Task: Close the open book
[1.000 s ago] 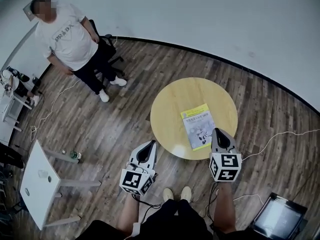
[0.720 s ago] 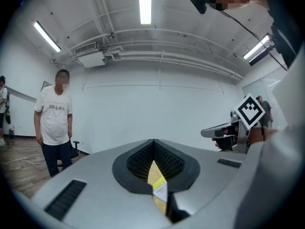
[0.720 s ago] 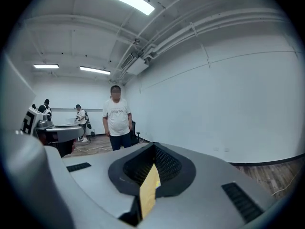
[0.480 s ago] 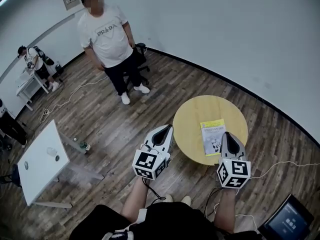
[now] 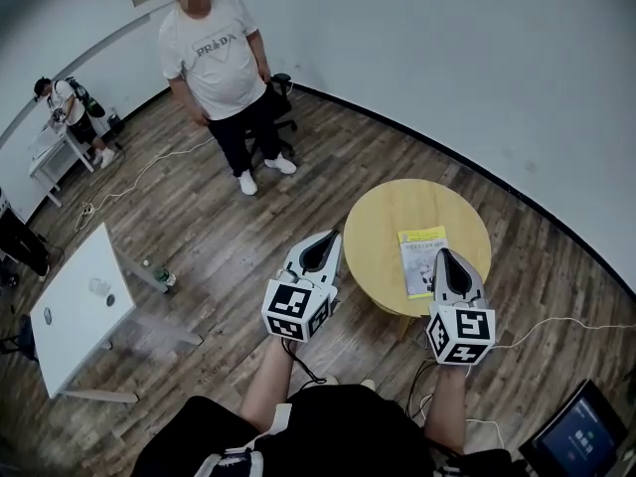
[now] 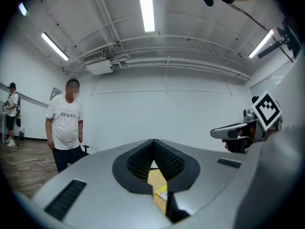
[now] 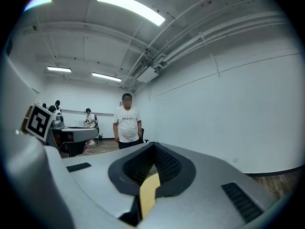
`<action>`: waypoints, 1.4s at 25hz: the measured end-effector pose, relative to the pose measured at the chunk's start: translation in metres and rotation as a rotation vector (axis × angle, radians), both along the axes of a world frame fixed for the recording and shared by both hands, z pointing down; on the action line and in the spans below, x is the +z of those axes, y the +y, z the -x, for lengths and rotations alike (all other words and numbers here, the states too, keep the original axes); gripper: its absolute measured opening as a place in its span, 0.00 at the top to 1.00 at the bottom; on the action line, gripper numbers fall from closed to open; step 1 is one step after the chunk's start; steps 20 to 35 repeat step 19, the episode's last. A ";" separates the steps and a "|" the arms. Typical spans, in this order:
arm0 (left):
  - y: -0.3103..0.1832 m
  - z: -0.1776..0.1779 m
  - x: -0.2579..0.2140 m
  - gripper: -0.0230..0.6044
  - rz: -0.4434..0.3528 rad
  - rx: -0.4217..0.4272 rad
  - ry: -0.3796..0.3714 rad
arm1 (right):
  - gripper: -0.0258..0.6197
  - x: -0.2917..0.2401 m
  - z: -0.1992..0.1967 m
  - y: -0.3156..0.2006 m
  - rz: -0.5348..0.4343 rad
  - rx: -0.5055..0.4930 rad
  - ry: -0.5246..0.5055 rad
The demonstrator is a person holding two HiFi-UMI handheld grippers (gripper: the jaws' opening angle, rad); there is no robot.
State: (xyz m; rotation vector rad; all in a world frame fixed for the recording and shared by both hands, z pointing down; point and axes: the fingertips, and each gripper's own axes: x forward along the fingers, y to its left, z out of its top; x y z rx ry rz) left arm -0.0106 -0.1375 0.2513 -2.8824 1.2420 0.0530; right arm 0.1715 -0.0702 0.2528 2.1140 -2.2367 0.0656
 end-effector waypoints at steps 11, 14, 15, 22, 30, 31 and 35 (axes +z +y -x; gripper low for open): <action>-0.003 0.002 -0.004 0.97 -0.004 0.002 -0.008 | 0.96 0.002 0.005 -0.006 0.011 -0.020 -0.014; -0.003 0.004 -0.004 0.97 -0.003 0.002 -0.008 | 0.96 0.002 0.006 -0.006 0.013 -0.017 -0.010; -0.003 0.005 -0.004 0.97 -0.003 0.002 -0.008 | 0.96 0.002 0.006 -0.006 0.015 -0.016 -0.009; -0.003 0.006 -0.006 0.97 -0.003 0.005 -0.007 | 0.96 0.004 0.007 -0.006 0.023 -0.012 -0.007; -0.003 0.006 -0.006 0.97 -0.003 0.005 -0.007 | 0.96 0.004 0.007 -0.006 0.023 -0.012 -0.007; -0.003 0.006 -0.006 0.97 -0.003 0.005 -0.007 | 0.96 0.004 0.007 -0.006 0.023 -0.012 -0.007; -0.003 0.006 -0.006 0.97 -0.003 0.005 -0.007 | 0.96 0.004 0.007 -0.006 0.023 -0.012 -0.007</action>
